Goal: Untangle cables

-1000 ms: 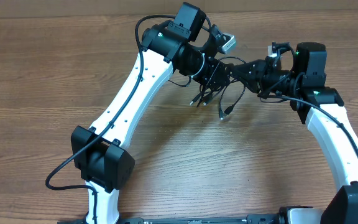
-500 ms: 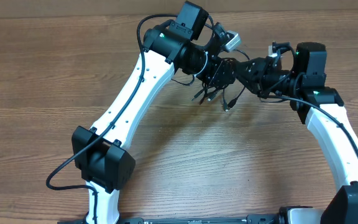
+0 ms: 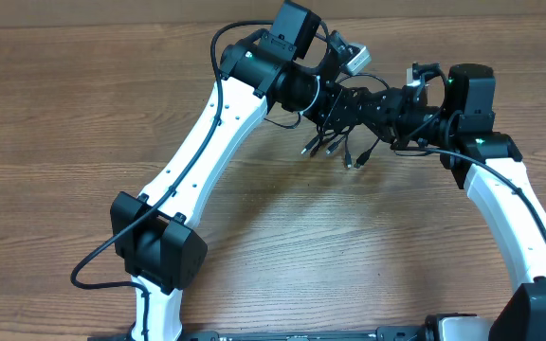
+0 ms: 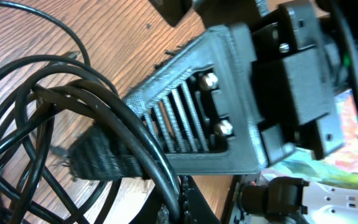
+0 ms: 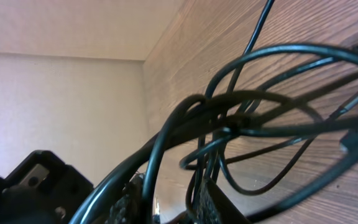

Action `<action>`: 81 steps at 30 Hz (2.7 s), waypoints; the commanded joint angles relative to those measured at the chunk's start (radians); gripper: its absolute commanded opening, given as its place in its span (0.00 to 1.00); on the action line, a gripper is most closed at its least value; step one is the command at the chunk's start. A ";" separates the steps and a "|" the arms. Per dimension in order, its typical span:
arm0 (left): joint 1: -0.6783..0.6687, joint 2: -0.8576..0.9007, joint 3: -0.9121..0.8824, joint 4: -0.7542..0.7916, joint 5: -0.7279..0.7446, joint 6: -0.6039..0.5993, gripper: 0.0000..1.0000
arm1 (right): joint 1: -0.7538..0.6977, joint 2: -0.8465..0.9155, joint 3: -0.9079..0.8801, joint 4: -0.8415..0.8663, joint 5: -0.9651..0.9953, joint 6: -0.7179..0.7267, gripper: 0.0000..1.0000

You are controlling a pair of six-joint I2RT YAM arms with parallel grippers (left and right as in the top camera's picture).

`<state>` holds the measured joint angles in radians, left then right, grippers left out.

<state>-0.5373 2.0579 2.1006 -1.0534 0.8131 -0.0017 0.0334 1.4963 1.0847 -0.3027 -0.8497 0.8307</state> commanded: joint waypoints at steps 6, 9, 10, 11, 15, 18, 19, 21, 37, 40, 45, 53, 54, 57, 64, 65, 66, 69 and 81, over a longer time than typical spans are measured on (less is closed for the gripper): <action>-0.015 -0.018 0.007 0.037 0.109 -0.029 0.04 | 0.012 -0.006 0.016 0.006 0.037 -0.028 0.04; -0.015 -0.018 0.007 0.028 0.037 -0.029 0.04 | 0.012 -0.006 0.016 0.006 0.014 -0.029 0.04; -0.015 -0.018 0.007 0.020 -0.002 -0.029 0.04 | 0.012 -0.006 0.016 0.006 0.000 -0.029 0.04; -0.014 -0.018 0.007 0.011 -0.042 -0.032 0.05 | 0.010 -0.006 0.016 0.006 -0.015 -0.032 0.04; -0.012 -0.018 0.007 -0.043 -0.270 -0.077 0.04 | 0.003 -0.006 0.016 0.010 -0.093 -0.032 0.04; -0.012 -0.018 0.007 -0.093 -0.487 -0.146 0.04 | -0.027 -0.006 0.016 0.010 -0.156 -0.032 0.04; -0.012 -0.018 0.007 -0.109 -0.544 -0.165 0.04 | -0.041 -0.006 0.016 0.010 -0.174 -0.033 0.04; -0.012 -0.018 0.007 -0.168 -0.671 -0.190 0.04 | -0.094 -0.006 0.016 0.010 -0.235 -0.032 0.04; -0.013 -0.018 0.007 -0.232 -0.592 -0.104 0.04 | -0.327 -0.006 0.016 -0.069 -0.365 -0.216 0.68; -0.013 -0.018 0.007 -0.224 -0.505 -0.052 0.04 | -0.327 -0.006 0.016 -0.106 -0.364 -0.269 0.89; -0.011 -0.018 0.007 -0.206 -0.332 -0.019 0.04 | -0.327 -0.006 0.016 -0.172 -0.365 -0.325 0.99; 0.022 -0.027 0.031 -0.202 -0.154 0.010 0.04 | -0.317 -0.006 0.016 -0.338 -0.356 -0.447 1.00; 0.030 -0.031 0.034 -0.203 -0.140 0.010 0.04 | -0.312 -0.006 0.016 -0.351 -0.349 -0.447 1.00; 0.063 -0.036 0.049 -0.202 -0.070 0.010 0.04 | -0.282 -0.006 0.016 -0.375 -0.315 -0.447 1.00; 0.148 -0.037 0.062 -0.207 0.079 0.010 0.04 | -0.161 -0.006 0.016 -0.380 -0.187 -0.447 1.00; 0.159 -0.037 0.062 -0.211 0.092 0.009 0.04 | -0.144 -0.006 0.016 -0.380 -0.159 -0.447 1.00; 0.170 -0.037 0.062 -0.216 0.107 0.009 0.04 | -0.127 -0.006 0.016 -0.380 -0.131 -0.447 1.00; 0.204 -0.037 0.062 -0.236 0.151 0.010 0.04 | -0.090 -0.006 0.016 -0.380 -0.067 -0.447 1.00; 0.242 -0.037 0.062 -0.312 0.156 -0.008 0.04 | 0.025 -0.006 0.016 -0.336 0.046 -0.447 1.00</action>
<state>-0.2947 2.0575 2.1300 -1.3590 0.9203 -0.0189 0.0383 1.4990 1.0882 -0.6575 -0.8333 0.3912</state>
